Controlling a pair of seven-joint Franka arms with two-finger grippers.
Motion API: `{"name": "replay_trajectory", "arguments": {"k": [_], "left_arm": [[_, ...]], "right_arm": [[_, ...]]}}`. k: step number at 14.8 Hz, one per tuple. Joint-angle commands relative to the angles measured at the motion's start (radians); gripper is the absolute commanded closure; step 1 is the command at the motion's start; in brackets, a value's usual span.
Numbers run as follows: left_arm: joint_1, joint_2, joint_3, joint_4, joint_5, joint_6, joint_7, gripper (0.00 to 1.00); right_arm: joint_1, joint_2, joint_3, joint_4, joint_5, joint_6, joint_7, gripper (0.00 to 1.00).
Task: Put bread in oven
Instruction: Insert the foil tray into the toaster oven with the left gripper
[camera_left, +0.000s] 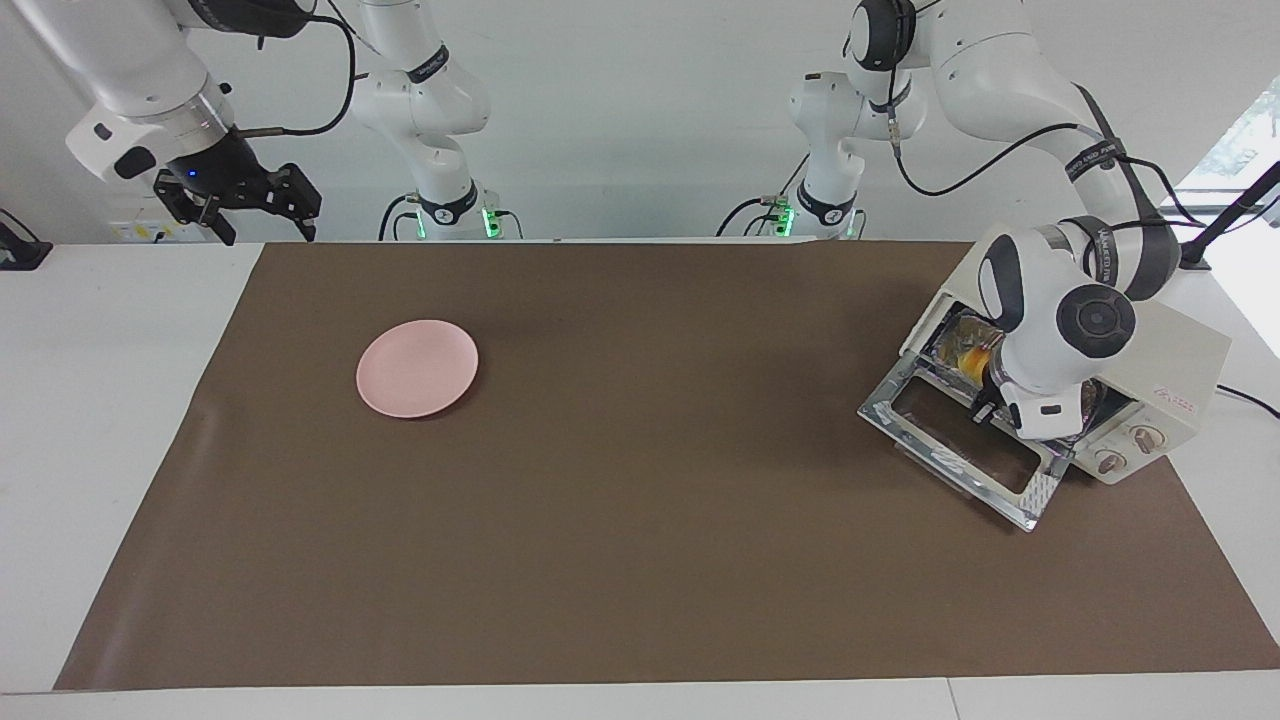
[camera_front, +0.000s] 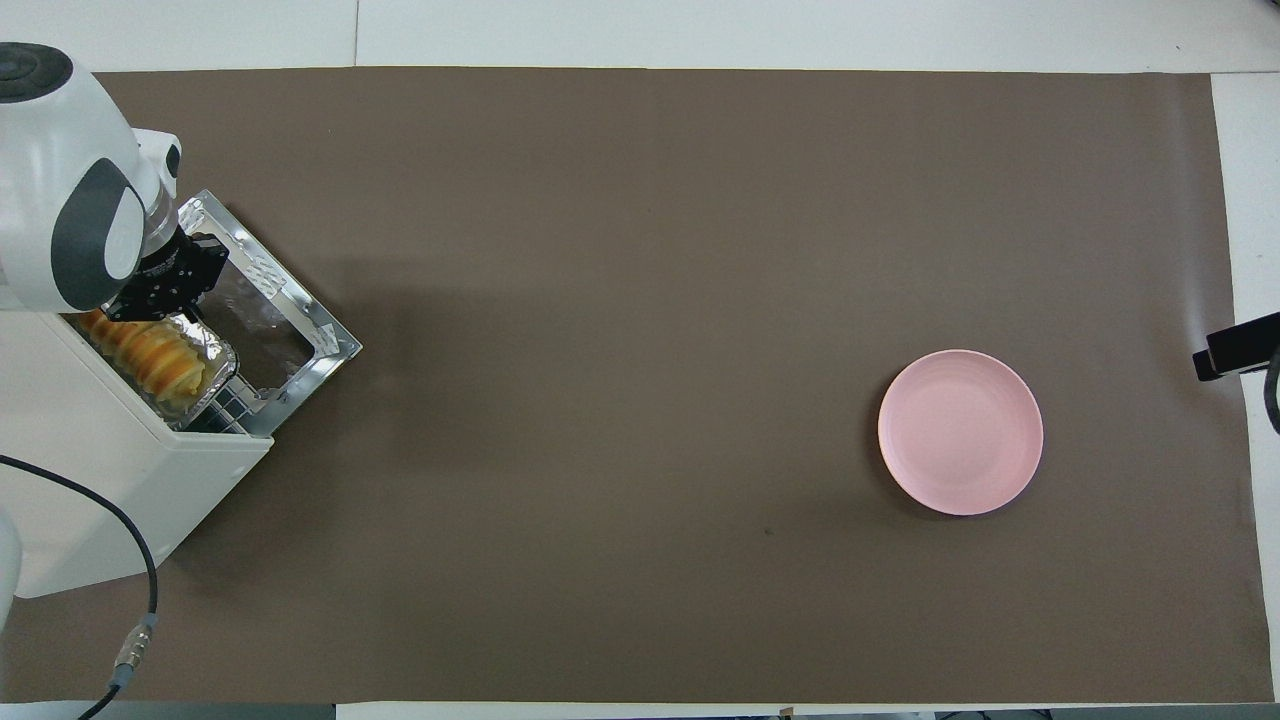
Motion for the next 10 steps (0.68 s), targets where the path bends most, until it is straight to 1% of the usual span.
{"name": "replay_trajectory", "arguments": {"k": [1, 5, 6, 7, 8, 10], "left_arm": [[0.007, -0.055, 0.000, -0.081, 0.029, 0.047, 0.027, 1.00], [0.014, -0.055, 0.000, -0.078, 0.075, 0.056, 0.038, 1.00], [0.021, -0.055, 0.000, -0.076, 0.075, 0.055, 0.053, 0.83], [0.022, -0.055, 0.000, -0.076, 0.076, 0.055, 0.075, 0.62], [0.022, -0.055, 0.001, -0.076, 0.078, 0.053, 0.079, 0.34], [0.022, -0.057, 0.001, -0.072, 0.093, 0.052, 0.083, 0.11]], "right_arm": [[-0.014, 0.002, 0.011, 0.005, -0.003, -0.016, -0.014, 0.00], [-0.014, 0.002, 0.009, 0.005, -0.003, -0.018, -0.013, 0.00], [-0.014, 0.002, 0.011, 0.005, -0.003, -0.018, -0.013, 0.00], [-0.014, 0.002, 0.011, 0.005, -0.003, -0.018, -0.014, 0.00], [-0.014, 0.002, 0.011, 0.005, -0.003, -0.018, -0.013, 0.00], [-0.014, 0.002, 0.011, 0.005, -0.003, -0.016, -0.014, 0.00]]}}
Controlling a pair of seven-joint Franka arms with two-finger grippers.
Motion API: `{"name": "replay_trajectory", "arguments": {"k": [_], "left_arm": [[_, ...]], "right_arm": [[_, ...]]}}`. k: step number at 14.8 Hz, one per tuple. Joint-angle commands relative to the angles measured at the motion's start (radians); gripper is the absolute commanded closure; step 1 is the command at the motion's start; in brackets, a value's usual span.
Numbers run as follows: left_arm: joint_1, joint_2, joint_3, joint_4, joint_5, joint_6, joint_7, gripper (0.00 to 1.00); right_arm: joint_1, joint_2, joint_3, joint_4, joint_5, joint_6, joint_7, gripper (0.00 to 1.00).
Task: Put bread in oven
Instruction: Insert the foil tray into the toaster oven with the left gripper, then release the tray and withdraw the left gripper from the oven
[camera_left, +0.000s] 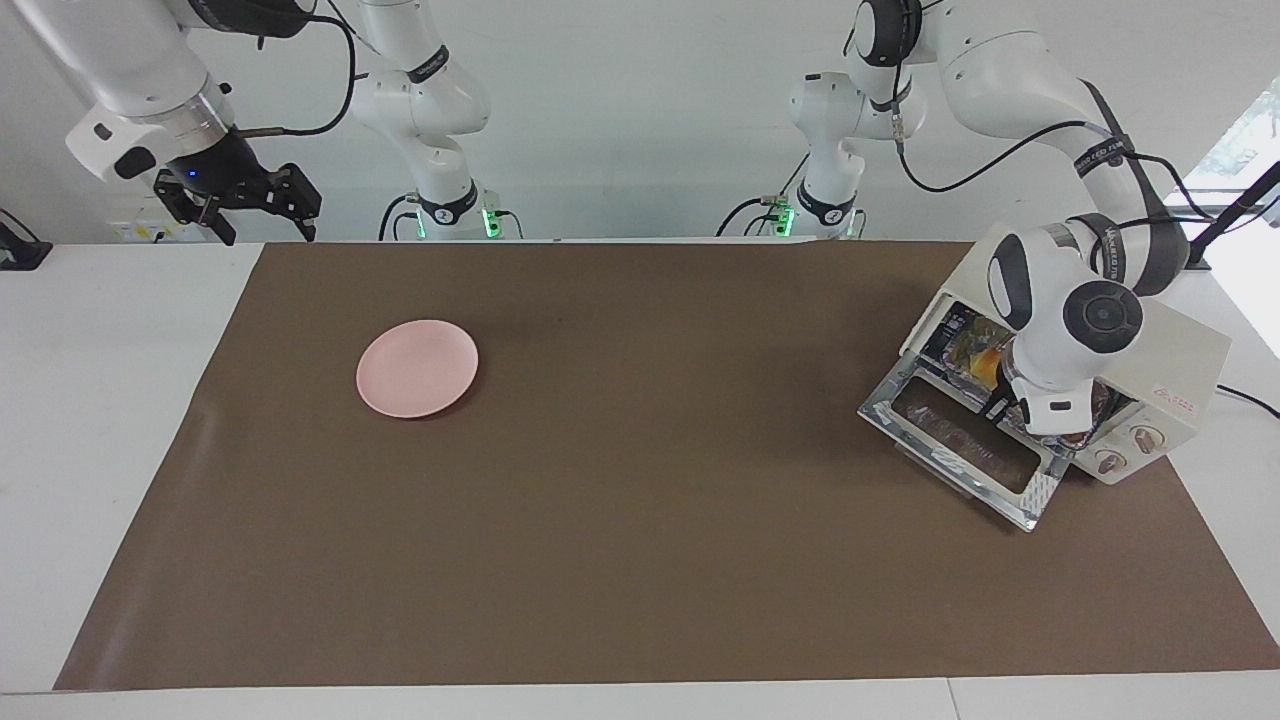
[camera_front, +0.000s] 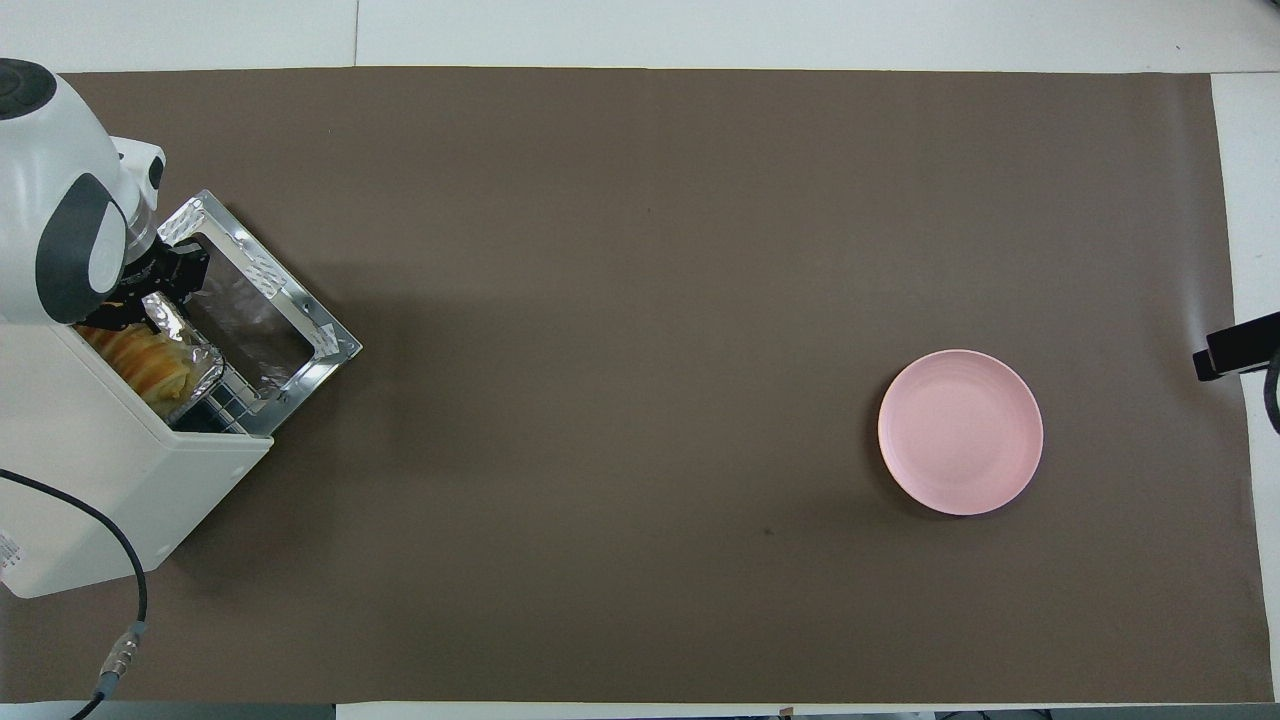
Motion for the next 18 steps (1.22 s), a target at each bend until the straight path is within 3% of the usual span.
{"name": "replay_trajectory", "arguments": {"k": [1, 4, 7, 9, 12, 16, 18], "left_arm": [[-0.005, -0.041, -0.003, -0.037, 0.055, 0.023, 0.015, 0.00], [-0.045, -0.043, -0.006, 0.059, 0.092, 0.016, 0.021, 0.00], [-0.053, -0.070, -0.017, 0.199, 0.067, -0.070, 0.152, 0.00], [-0.053, -0.153, -0.017, 0.195, -0.032, -0.099, 0.279, 0.00], [-0.054, -0.205, -0.020, 0.195, -0.155, -0.147, 0.419, 0.00], [-0.054, -0.259, -0.035, 0.193, -0.183, -0.294, 0.698, 0.00], [-0.063, -0.300, -0.035, 0.180, -0.188, -0.335, 0.713, 0.00]], "right_arm": [[-0.014, 0.002, 0.011, 0.005, -0.003, -0.016, -0.014, 0.00], [-0.014, 0.002, 0.011, 0.005, -0.003, -0.018, -0.014, 0.00], [-0.014, 0.002, 0.009, 0.005, -0.003, -0.018, -0.014, 0.00], [-0.014, 0.002, 0.009, 0.005, -0.003, -0.018, -0.014, 0.00], [-0.014, 0.002, 0.009, 0.005, -0.003, -0.016, -0.014, 0.00], [-0.014, 0.002, 0.011, 0.005, -0.003, -0.016, -0.014, 0.00], [-0.014, 0.002, 0.009, 0.005, -0.003, -0.018, -0.014, 0.00]]}}
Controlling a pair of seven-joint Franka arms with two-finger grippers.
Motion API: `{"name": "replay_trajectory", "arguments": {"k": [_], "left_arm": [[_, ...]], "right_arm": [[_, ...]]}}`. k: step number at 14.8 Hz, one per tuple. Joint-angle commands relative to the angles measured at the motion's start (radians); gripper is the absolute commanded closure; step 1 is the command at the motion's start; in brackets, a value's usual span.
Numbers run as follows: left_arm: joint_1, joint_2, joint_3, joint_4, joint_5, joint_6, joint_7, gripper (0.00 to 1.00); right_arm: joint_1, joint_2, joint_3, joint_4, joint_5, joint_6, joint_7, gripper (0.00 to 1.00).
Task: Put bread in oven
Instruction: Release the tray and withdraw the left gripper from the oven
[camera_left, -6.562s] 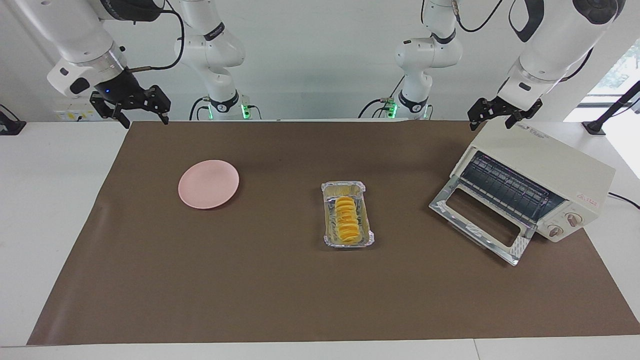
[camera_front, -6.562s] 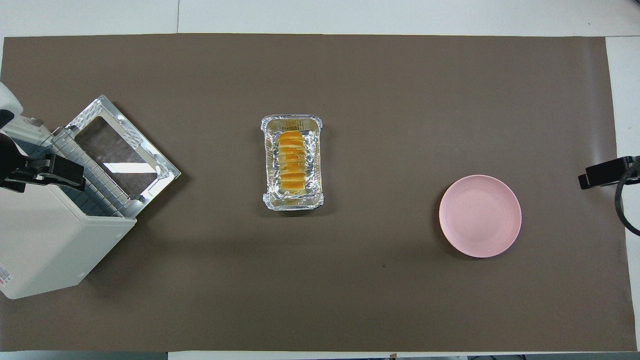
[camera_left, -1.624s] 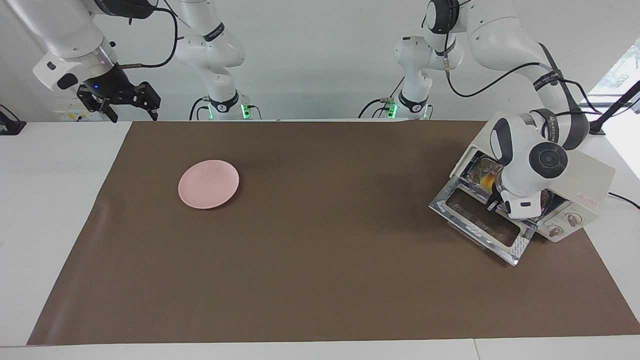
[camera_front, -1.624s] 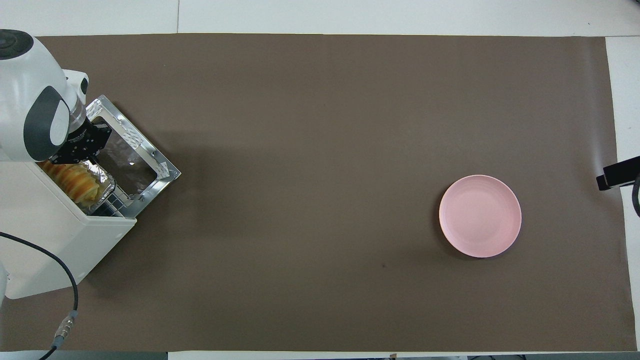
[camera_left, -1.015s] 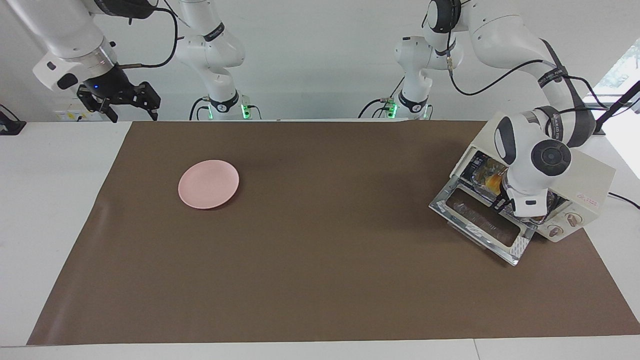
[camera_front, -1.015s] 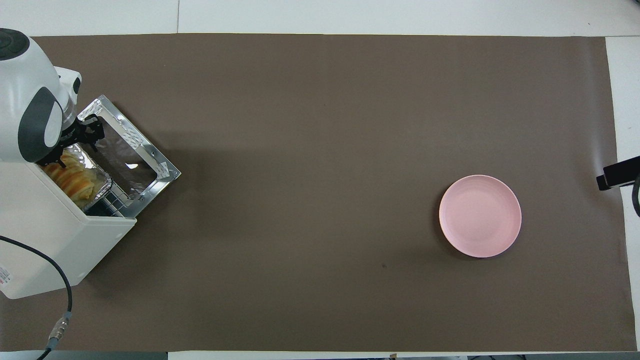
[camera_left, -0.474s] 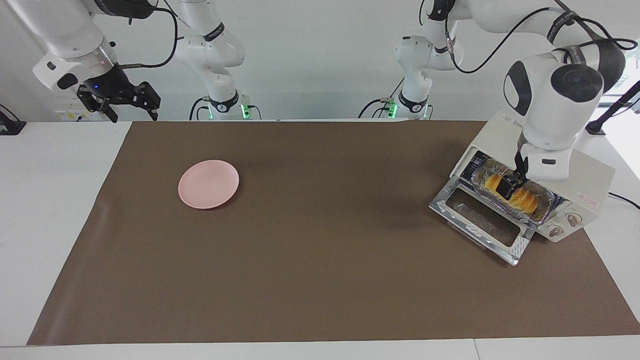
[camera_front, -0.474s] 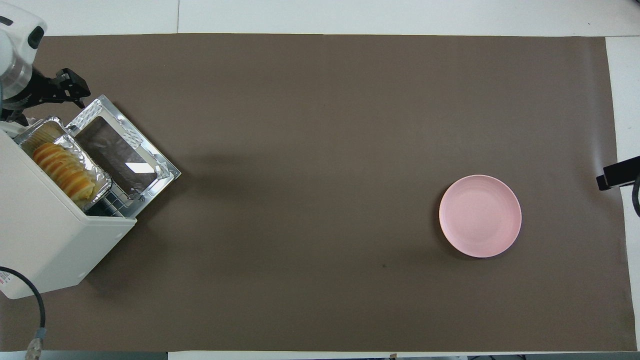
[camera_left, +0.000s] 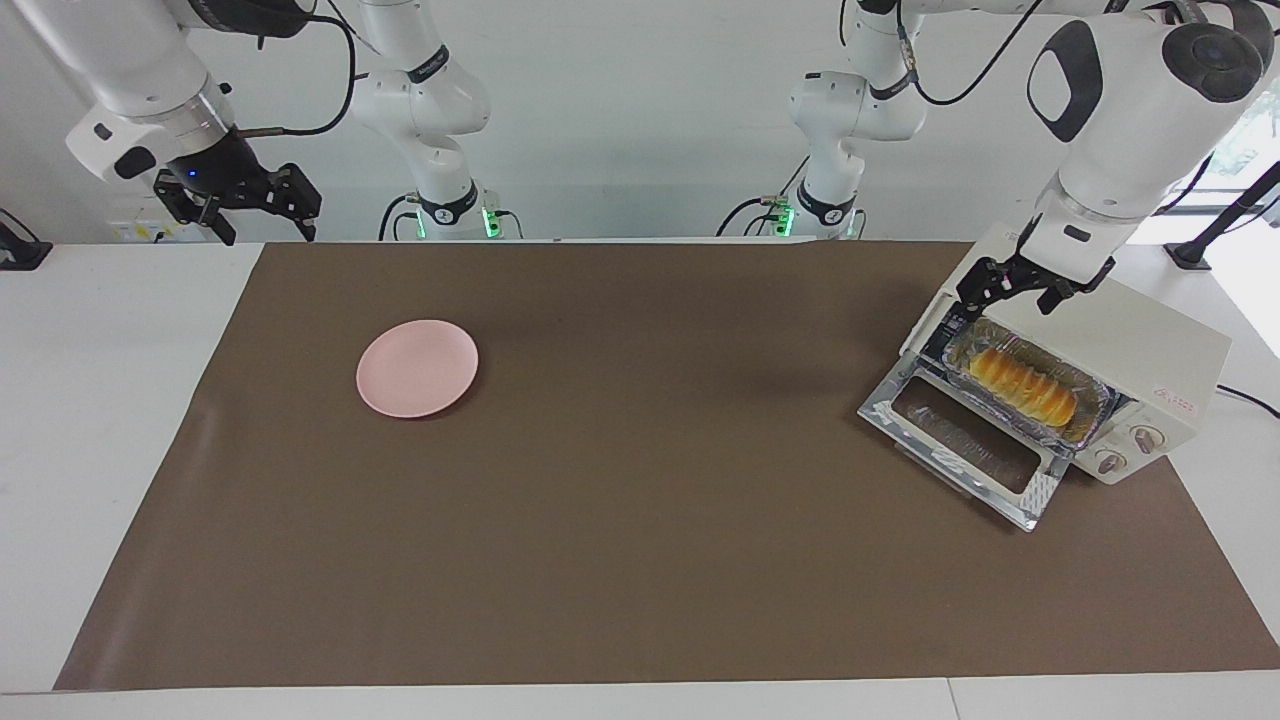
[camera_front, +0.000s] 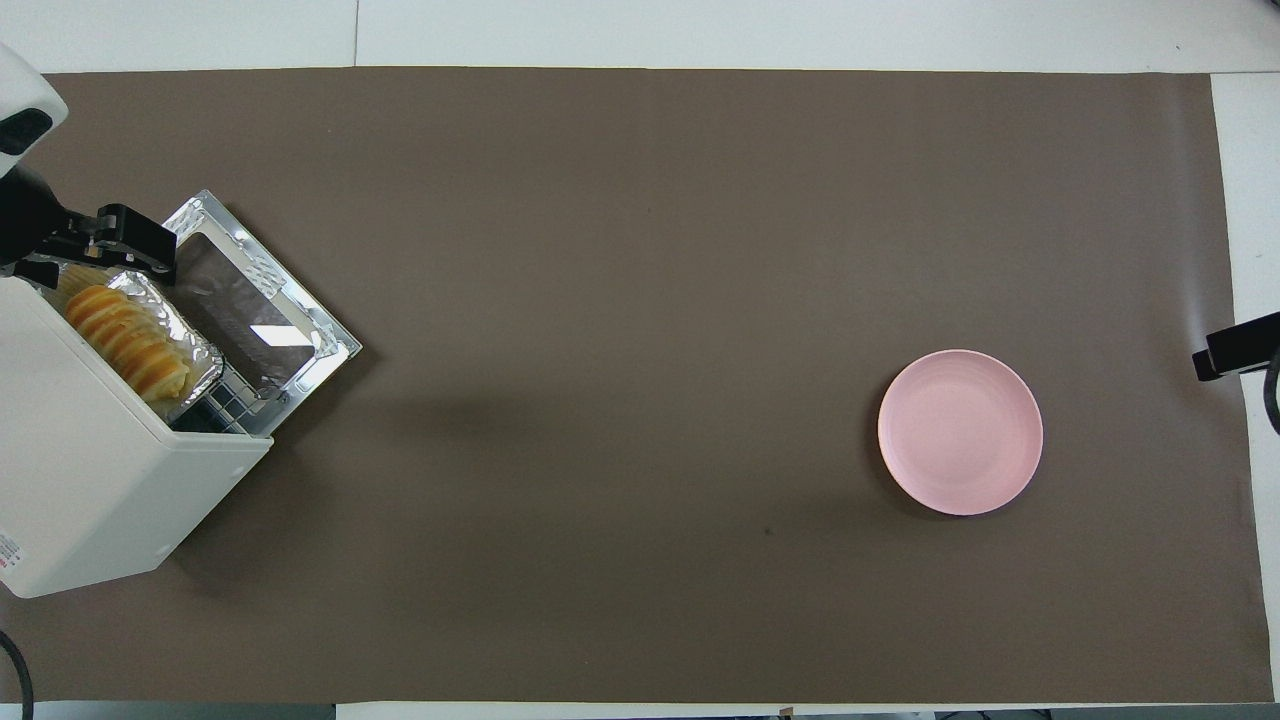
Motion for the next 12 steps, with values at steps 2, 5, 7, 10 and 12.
{"name": "replay_trajectory", "arguments": {"k": [2, 5, 7, 10, 12], "left_arm": [[0.126, -0.113, -0.143, -0.098, -0.023, -0.027, 0.037, 0.00], [0.243, -0.156, -0.251, -0.115, -0.023, -0.027, 0.043, 0.00], [0.249, -0.184, -0.260, -0.133, -0.025, -0.026, 0.040, 0.00], [0.316, -0.198, -0.344, -0.142, -0.023, -0.049, 0.038, 0.00], [0.315, -0.206, -0.347, -0.171, -0.023, -0.018, 0.038, 0.00]], "right_arm": [[-0.014, 0.002, 0.011, 0.006, -0.003, -0.018, -0.014, 0.00], [-0.014, 0.002, 0.011, 0.006, -0.003, -0.016, -0.014, 0.00], [-0.014, 0.002, 0.011, 0.006, -0.003, -0.016, -0.014, 0.00], [-0.014, 0.002, 0.009, 0.006, -0.003, -0.018, -0.014, 0.00], [-0.014, 0.002, 0.011, 0.006, -0.003, -0.018, -0.013, 0.00]]}}
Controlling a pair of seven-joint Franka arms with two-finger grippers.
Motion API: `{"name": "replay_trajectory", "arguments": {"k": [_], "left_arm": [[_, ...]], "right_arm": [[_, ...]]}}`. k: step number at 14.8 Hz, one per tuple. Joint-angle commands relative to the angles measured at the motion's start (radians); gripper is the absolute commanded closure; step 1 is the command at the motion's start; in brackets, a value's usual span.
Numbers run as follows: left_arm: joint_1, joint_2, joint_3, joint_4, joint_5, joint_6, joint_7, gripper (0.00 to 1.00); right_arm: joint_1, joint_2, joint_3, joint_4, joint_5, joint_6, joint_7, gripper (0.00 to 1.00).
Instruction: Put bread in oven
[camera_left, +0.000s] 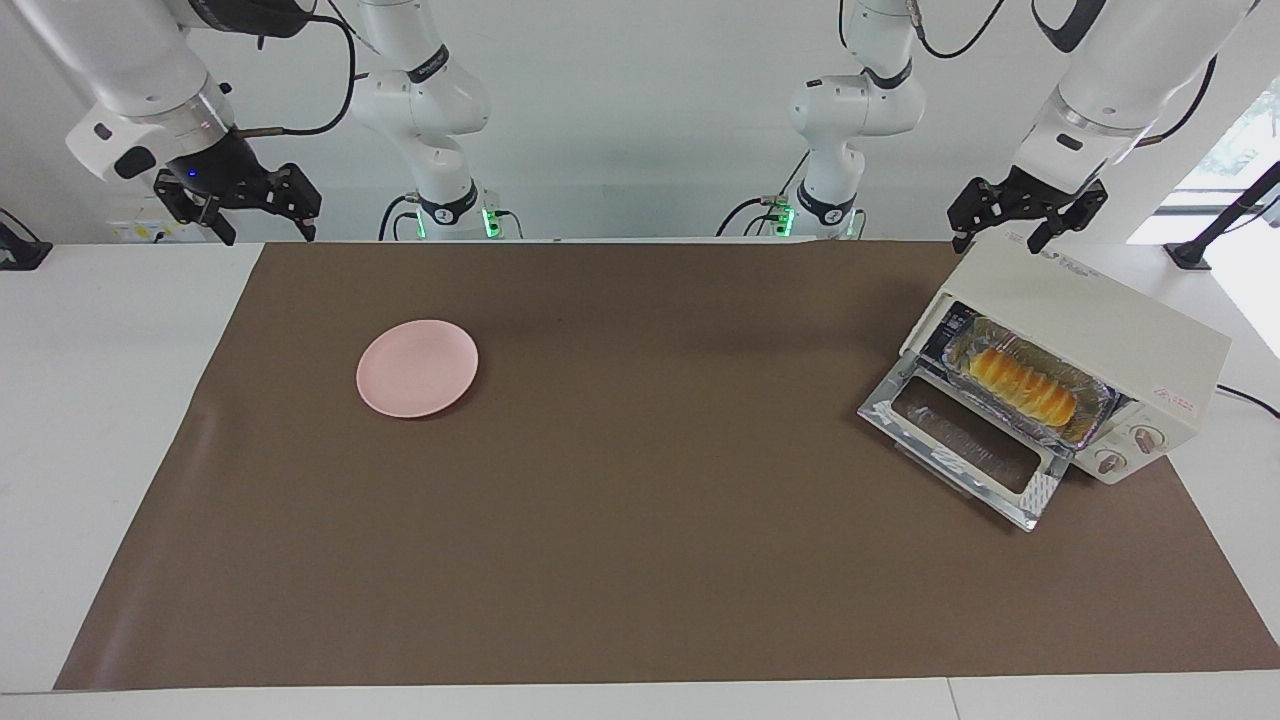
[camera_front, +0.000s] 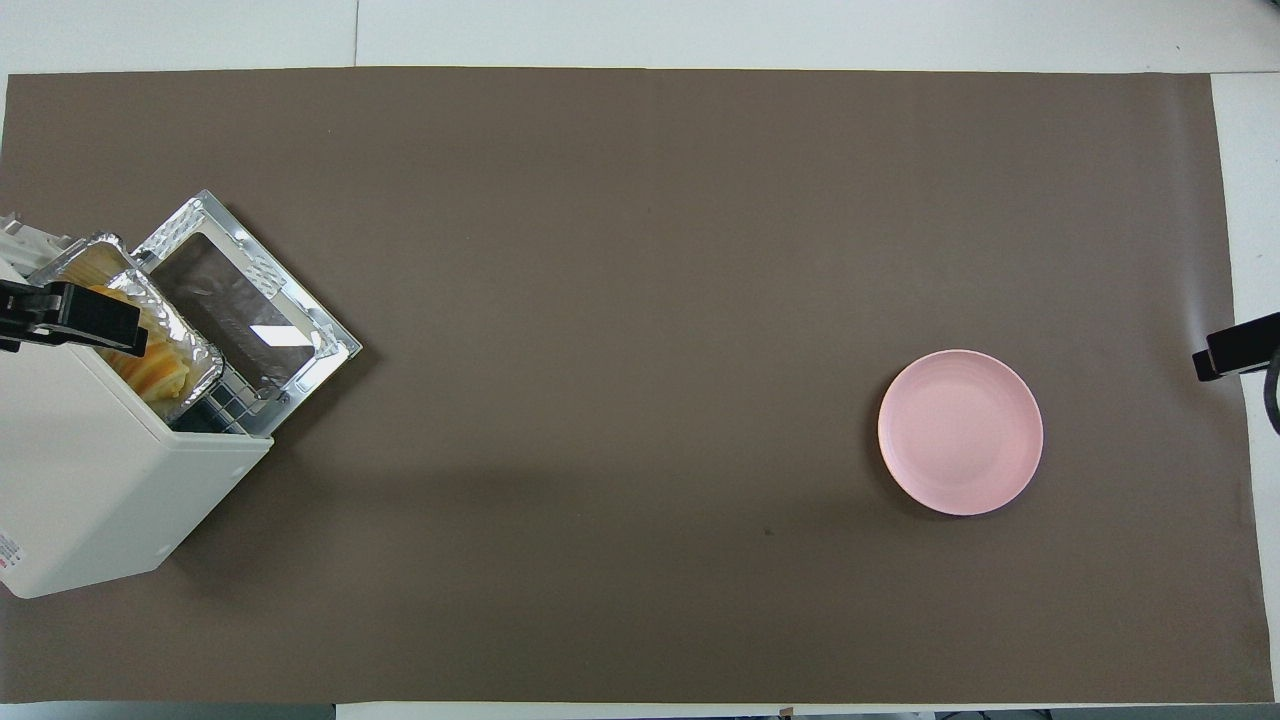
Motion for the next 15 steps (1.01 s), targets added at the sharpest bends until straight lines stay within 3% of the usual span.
{"name": "replay_trajectory", "arguments": {"k": [1, 5, 15], "left_arm": [[0.013, -0.031, -0.020, -0.055, -0.018, 0.021, 0.011, 0.00], [0.013, -0.011, -0.023, -0.019, -0.020, -0.007, 0.012, 0.00], [0.026, -0.022, -0.021, -0.055, -0.017, 0.010, -0.020, 0.00]], "right_arm": [[-0.014, 0.002, 0.011, 0.005, -0.003, -0.018, -0.014, 0.00], [-0.014, 0.002, 0.009, 0.005, -0.003, -0.018, -0.013, 0.00], [-0.013, 0.002, 0.011, 0.005, -0.003, -0.018, -0.013, 0.00]]}}
